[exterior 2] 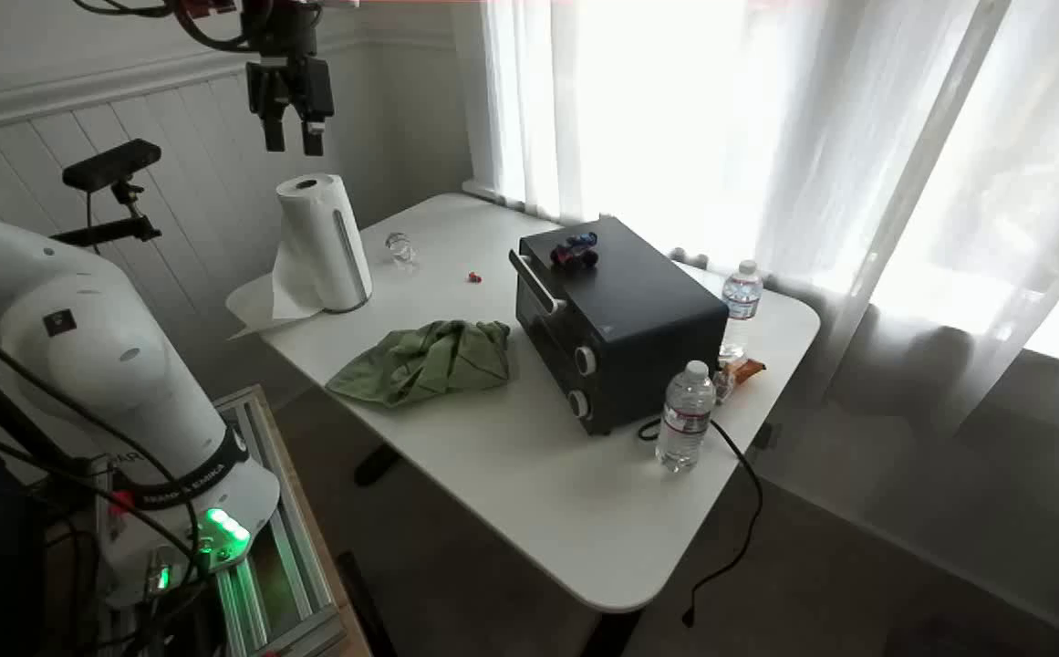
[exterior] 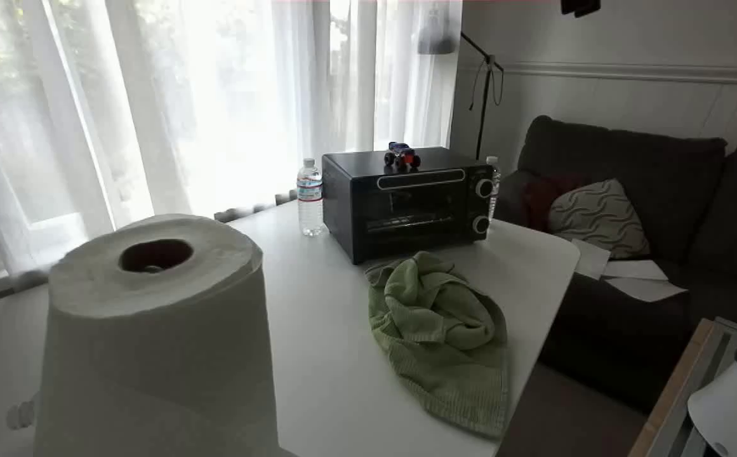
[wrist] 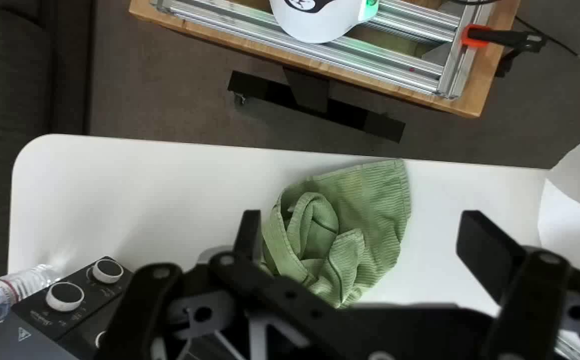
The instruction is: Open the toaster oven.
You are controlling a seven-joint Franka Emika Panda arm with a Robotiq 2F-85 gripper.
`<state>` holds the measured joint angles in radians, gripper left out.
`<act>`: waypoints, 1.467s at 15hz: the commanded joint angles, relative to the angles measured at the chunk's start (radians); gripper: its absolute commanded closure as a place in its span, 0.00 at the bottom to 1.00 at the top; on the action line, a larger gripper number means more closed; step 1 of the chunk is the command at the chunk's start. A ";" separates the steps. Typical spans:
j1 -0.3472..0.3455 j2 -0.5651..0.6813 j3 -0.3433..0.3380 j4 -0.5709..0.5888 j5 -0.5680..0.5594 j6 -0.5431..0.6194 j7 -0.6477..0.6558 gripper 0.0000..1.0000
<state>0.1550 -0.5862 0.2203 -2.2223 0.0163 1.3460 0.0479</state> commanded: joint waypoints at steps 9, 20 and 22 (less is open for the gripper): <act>0.010 0.002 -0.007 0.003 -0.003 -0.002 0.005 0.00; -0.099 0.038 -0.128 -0.116 -0.006 0.439 0.057 0.00; -0.116 0.052 -0.137 -0.151 -0.007 0.513 0.076 0.00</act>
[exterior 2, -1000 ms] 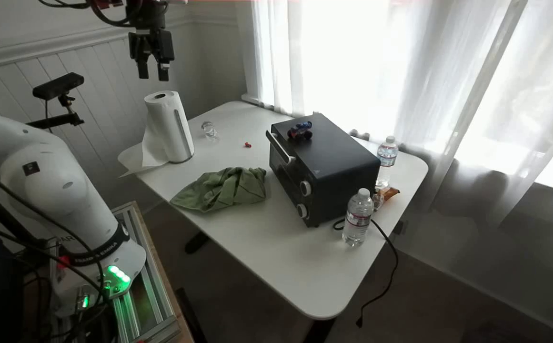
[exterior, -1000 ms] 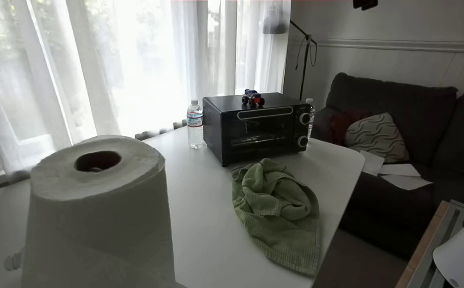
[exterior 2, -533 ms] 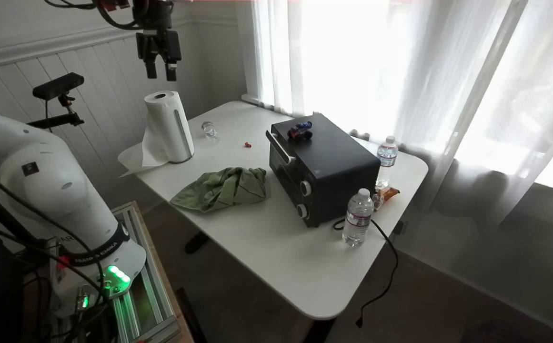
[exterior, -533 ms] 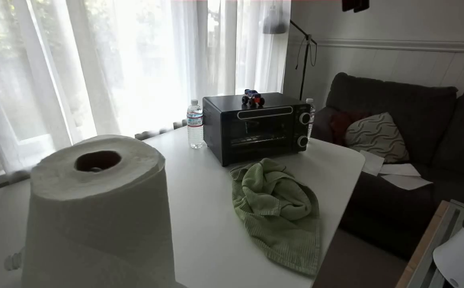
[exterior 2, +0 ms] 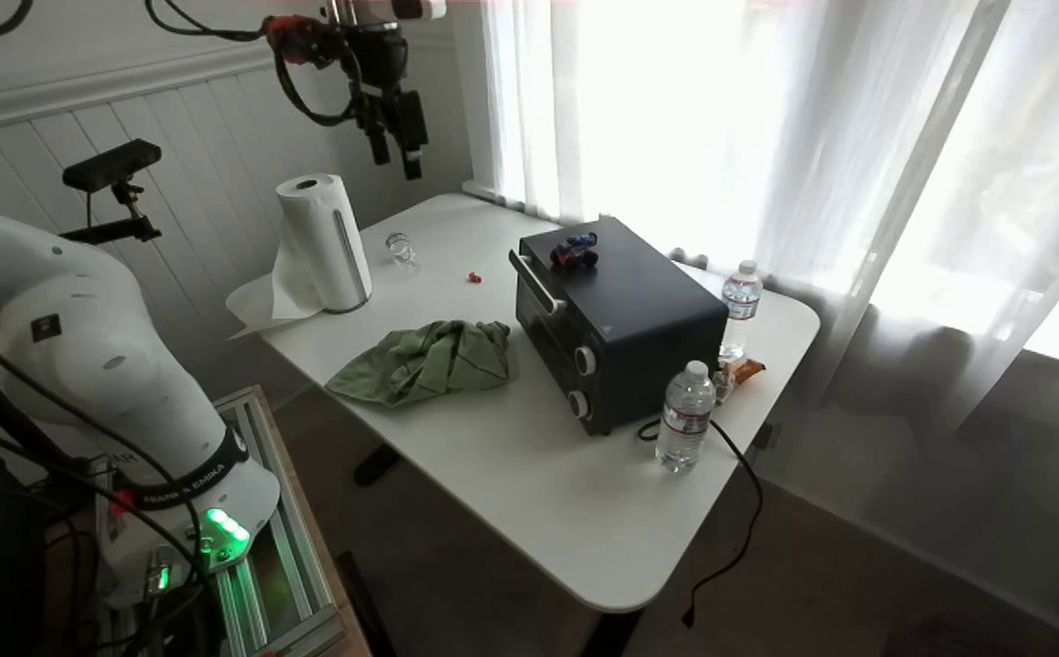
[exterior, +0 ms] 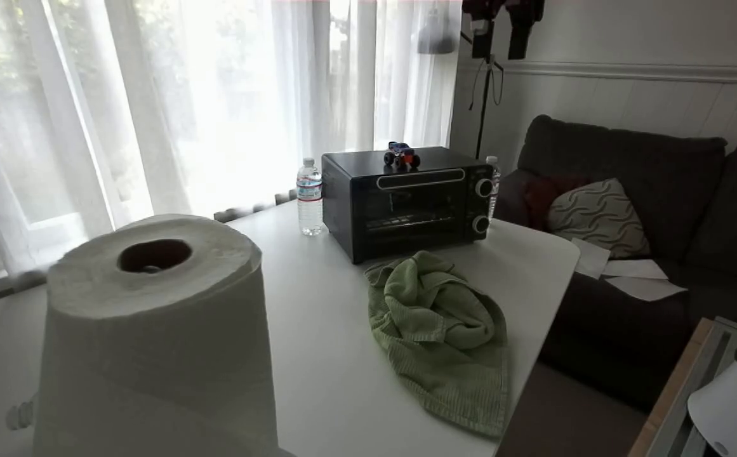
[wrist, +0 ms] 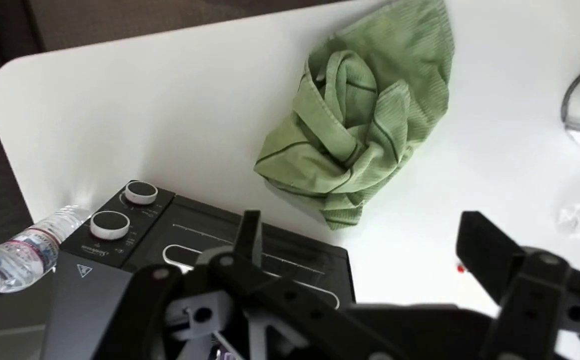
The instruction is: Open the toaster oven.
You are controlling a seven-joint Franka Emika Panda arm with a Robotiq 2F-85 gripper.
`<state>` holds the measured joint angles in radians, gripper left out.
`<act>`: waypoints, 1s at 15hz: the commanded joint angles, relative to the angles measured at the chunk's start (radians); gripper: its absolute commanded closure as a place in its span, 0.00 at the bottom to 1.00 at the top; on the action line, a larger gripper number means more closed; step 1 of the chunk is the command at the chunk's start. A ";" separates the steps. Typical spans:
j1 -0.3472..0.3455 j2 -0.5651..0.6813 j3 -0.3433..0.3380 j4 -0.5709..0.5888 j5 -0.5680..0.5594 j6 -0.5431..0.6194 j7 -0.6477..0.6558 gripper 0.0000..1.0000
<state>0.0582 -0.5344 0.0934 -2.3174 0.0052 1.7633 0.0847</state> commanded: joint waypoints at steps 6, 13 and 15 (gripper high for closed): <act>-0.072 0.081 -0.015 -0.133 -0.031 0.281 0.096 0.00; -0.071 0.112 -0.022 -0.128 -0.031 0.275 0.077 0.00; -0.071 0.112 -0.022 -0.128 -0.031 0.275 0.077 0.00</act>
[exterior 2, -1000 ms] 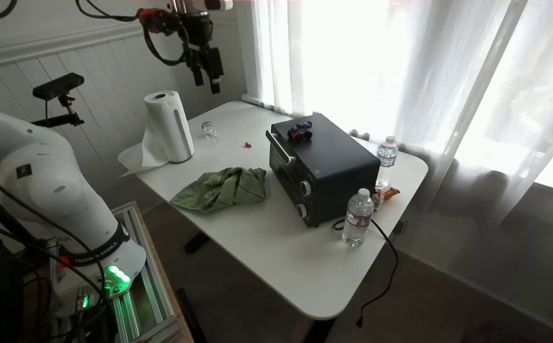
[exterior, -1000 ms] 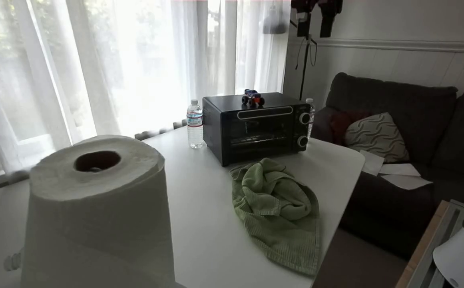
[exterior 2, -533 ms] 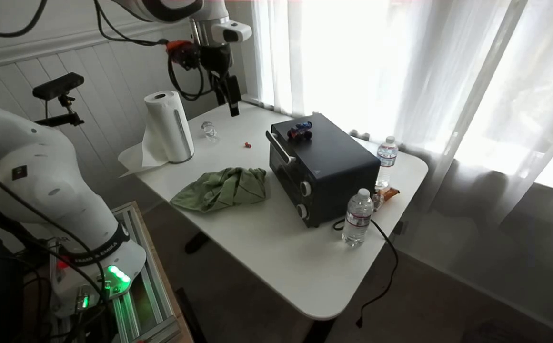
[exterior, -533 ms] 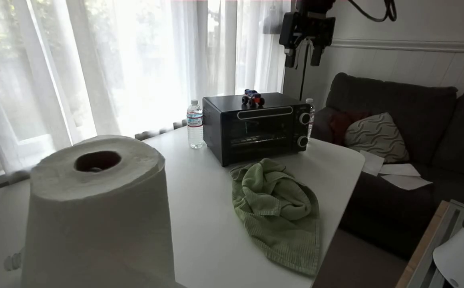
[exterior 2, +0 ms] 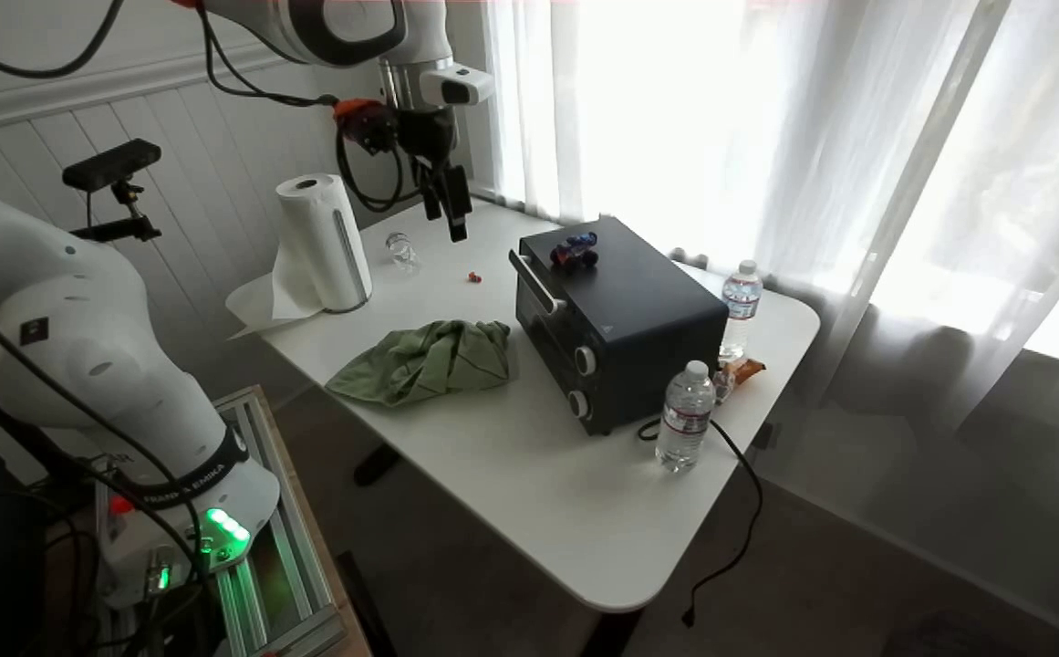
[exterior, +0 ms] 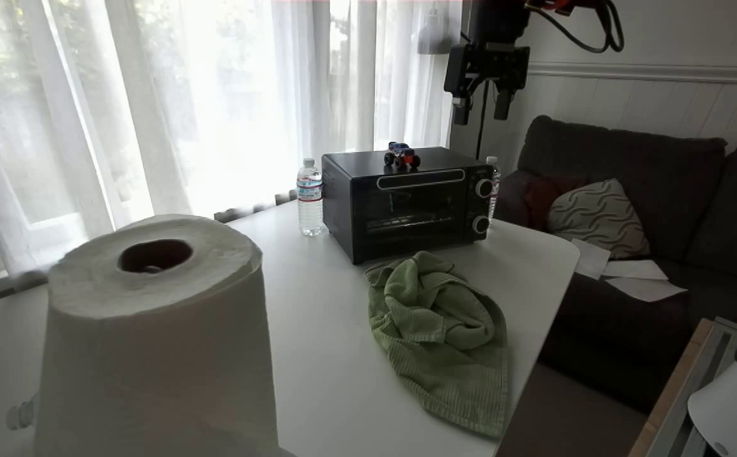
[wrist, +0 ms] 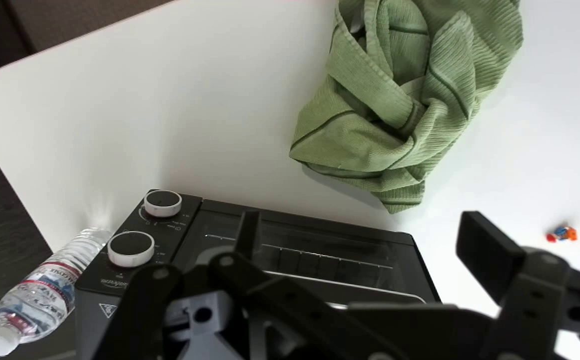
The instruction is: Open the toaster oven.
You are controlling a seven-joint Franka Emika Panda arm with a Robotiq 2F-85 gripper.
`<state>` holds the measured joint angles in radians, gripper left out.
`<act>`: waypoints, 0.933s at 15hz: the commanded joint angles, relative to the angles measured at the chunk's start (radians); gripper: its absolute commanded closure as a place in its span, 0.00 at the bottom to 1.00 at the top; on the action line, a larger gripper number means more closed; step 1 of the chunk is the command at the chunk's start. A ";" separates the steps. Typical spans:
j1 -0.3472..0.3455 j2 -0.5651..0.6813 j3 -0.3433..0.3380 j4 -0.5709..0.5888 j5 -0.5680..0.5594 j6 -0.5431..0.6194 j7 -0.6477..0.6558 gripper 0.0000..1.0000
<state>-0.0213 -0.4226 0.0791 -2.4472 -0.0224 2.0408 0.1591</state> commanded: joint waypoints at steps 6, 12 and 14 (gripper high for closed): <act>-0.005 0.077 -0.028 0.021 -0.003 0.058 -0.001 0.00; -0.008 0.190 -0.056 0.054 0.001 0.156 0.000 0.50; -0.007 0.225 -0.063 0.066 0.006 0.181 0.002 0.62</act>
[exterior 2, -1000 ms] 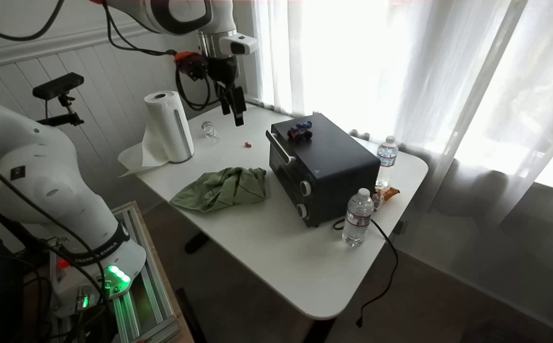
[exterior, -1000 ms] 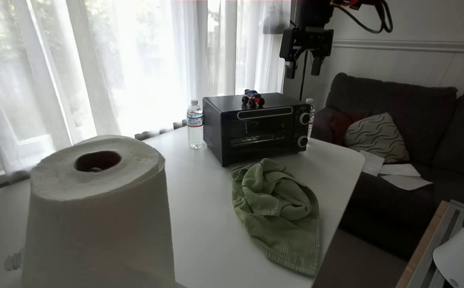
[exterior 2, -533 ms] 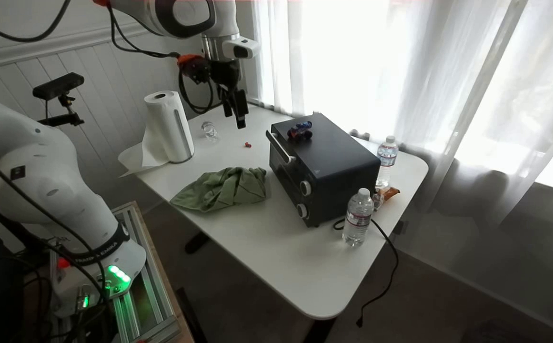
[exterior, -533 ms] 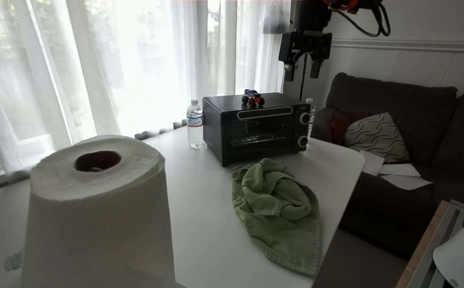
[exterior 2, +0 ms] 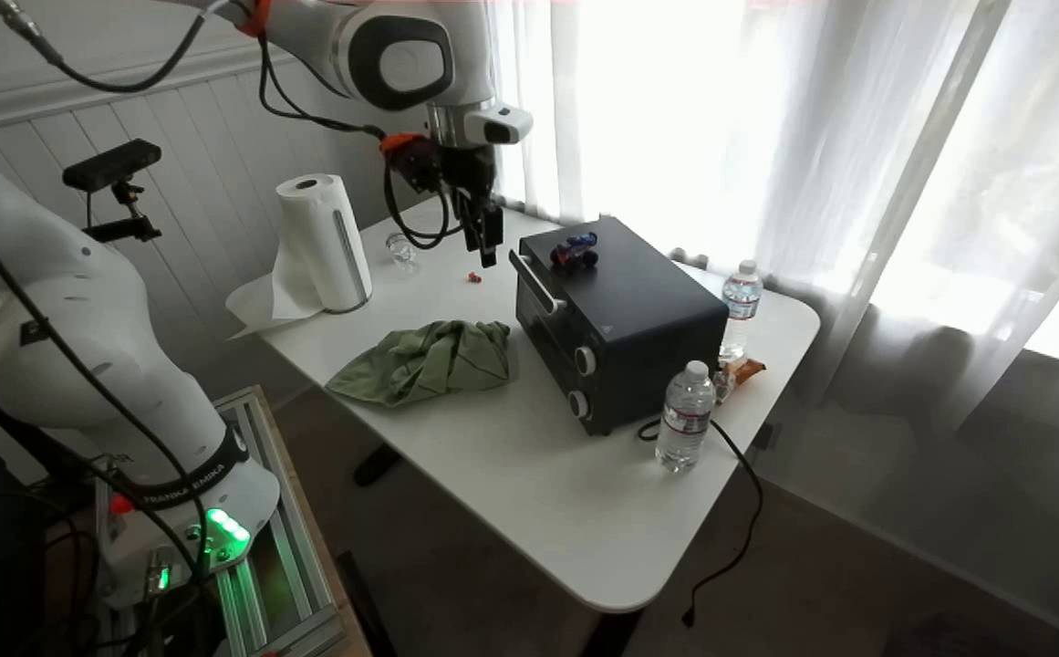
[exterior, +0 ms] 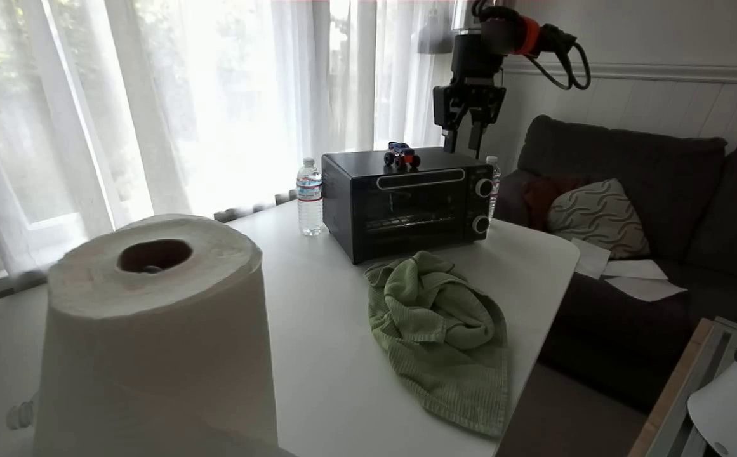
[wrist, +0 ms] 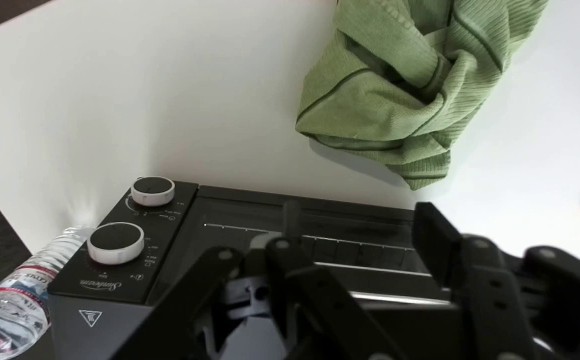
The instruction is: Open the toaster oven.
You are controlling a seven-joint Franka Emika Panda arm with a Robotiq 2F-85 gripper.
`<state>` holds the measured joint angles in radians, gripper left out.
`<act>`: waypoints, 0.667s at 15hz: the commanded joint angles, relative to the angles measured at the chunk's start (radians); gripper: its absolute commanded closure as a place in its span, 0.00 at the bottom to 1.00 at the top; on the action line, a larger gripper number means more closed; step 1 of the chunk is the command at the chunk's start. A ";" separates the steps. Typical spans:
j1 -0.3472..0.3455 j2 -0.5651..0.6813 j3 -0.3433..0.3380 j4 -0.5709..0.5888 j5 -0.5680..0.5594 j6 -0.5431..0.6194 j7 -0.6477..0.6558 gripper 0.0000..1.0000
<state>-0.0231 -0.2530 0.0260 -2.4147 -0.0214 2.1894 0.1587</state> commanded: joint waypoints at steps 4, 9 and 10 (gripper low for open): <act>-0.002 0.111 -0.017 0.065 0.005 0.075 0.006 0.91; 0.000 0.162 -0.016 0.085 -0.007 0.137 0.019 1.00; 0.000 0.170 -0.017 0.084 -0.006 0.151 0.020 1.00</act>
<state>-0.0232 -0.1116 0.0120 -2.3460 -0.0212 2.3086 0.1600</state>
